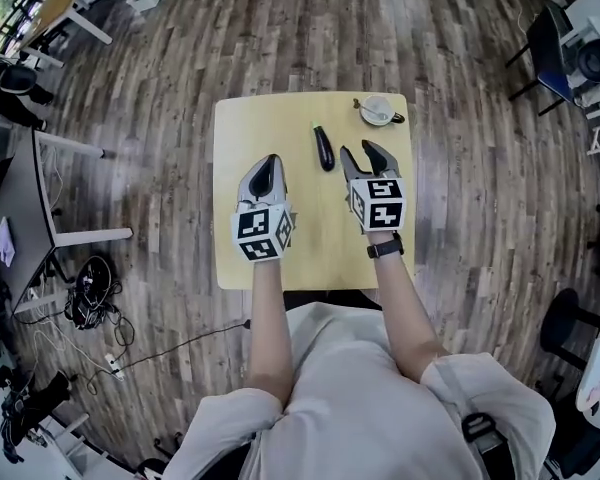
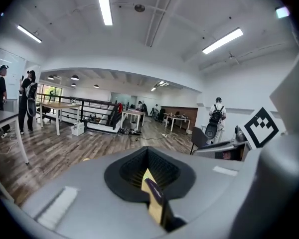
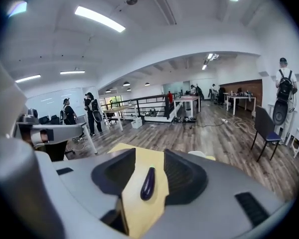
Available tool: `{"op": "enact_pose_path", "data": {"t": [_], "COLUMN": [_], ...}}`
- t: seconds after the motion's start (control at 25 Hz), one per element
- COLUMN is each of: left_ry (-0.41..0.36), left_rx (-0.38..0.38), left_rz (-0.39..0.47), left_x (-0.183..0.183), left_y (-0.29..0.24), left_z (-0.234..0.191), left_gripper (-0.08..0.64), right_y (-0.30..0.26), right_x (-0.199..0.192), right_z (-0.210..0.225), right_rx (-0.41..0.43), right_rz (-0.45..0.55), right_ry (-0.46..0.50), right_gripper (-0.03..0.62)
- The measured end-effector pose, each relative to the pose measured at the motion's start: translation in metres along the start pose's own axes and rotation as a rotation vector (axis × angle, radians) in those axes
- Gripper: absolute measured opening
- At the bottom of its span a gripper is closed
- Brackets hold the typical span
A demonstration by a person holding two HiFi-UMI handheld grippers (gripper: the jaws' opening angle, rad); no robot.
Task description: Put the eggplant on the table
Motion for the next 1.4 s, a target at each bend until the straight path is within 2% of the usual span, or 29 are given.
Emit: {"op": "enact_pose_path", "data": {"t": [0.6, 0.88, 1.12, 1.4], "left_ry": [-0.155, -0.173, -0.197, -0.199], "left_rx": [-0.020, -0.035, -0.057, -0.080], "left_rz": [0.199, 0.266, 0.277, 0.290], "left_x": [0.083, 0.101, 0.102, 0.109], "left_y": [0.062, 0.083, 0.096, 0.098], "left_z": [0.048, 0.075, 0.087, 0.098], "left_gripper": [0.005, 0.005, 0.005, 0.005], "right_y": [0.100, 0.138, 0.159, 0.174], "right_x": [0.086, 0.100, 0.103, 0.107], "right_z": [-0.007, -0.008, -0.007, 0.000], "right_rx": [0.032, 0.040, 0.014, -0.018], "right_rz": [0.281, 0.346, 0.395, 0.401], "right_ry": [0.070, 0.095, 0.113, 0.129], "right_gripper": [0.071, 0.043, 0.019, 0.011]}}
Point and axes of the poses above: the fingertips, and each gripper's own axes: y backward along the fingers, z to its right, x out of its top, the point moved 9 cm from there along y, backward along the fingers, and after that the axes turned 13 degrees about z, right-handed, at the moved point
